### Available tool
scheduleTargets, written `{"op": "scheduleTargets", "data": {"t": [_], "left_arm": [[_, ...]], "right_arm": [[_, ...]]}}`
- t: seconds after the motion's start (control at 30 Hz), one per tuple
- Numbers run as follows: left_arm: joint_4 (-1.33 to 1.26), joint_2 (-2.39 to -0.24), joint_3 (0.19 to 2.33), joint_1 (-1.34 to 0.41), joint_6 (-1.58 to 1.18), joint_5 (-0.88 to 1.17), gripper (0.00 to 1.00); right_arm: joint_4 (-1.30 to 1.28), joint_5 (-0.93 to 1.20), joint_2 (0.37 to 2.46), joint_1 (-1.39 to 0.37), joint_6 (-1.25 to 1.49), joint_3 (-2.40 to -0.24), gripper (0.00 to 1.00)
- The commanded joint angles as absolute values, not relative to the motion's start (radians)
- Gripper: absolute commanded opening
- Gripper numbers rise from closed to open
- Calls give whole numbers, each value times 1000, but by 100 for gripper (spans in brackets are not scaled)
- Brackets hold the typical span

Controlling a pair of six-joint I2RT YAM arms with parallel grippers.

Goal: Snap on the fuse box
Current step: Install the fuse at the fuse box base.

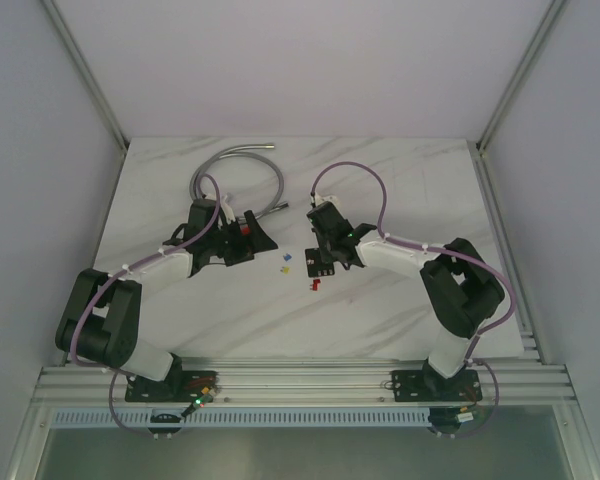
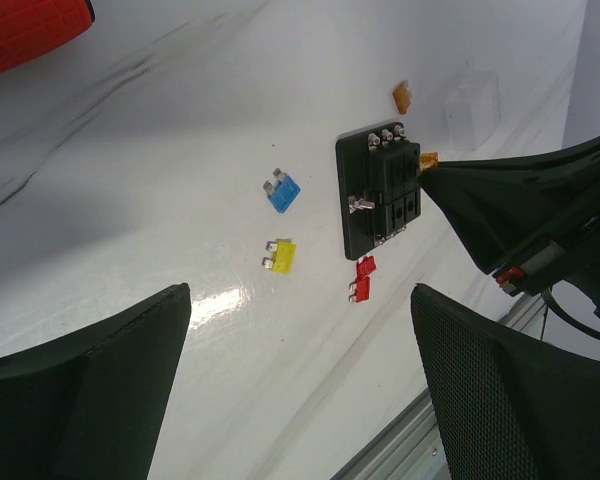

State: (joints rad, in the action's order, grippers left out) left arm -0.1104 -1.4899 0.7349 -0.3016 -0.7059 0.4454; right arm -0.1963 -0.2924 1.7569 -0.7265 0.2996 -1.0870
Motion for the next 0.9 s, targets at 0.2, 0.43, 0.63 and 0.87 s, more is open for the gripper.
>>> {"op": "scheduleTargets", "data": {"t": [0.2, 0.43, 0.63, 0.87], "left_arm": [[-103, -1475, 757, -307, -710, 459, 100], [-103, -1475, 757, -307, -713, 459, 100], [-102, -1474, 755, -307, -713, 459, 100], [-102, -1474, 755, -307, -712, 459, 100]], "right_arm": [[-223, -306, 1784, -732, 331, -1135, 23], [-222, -295, 1781, -733, 333, -1147, 27], [-222, -300, 1778, -733, 339, -1152, 30], [-222, -316, 1775, -732, 353, -1159, 29]]}}
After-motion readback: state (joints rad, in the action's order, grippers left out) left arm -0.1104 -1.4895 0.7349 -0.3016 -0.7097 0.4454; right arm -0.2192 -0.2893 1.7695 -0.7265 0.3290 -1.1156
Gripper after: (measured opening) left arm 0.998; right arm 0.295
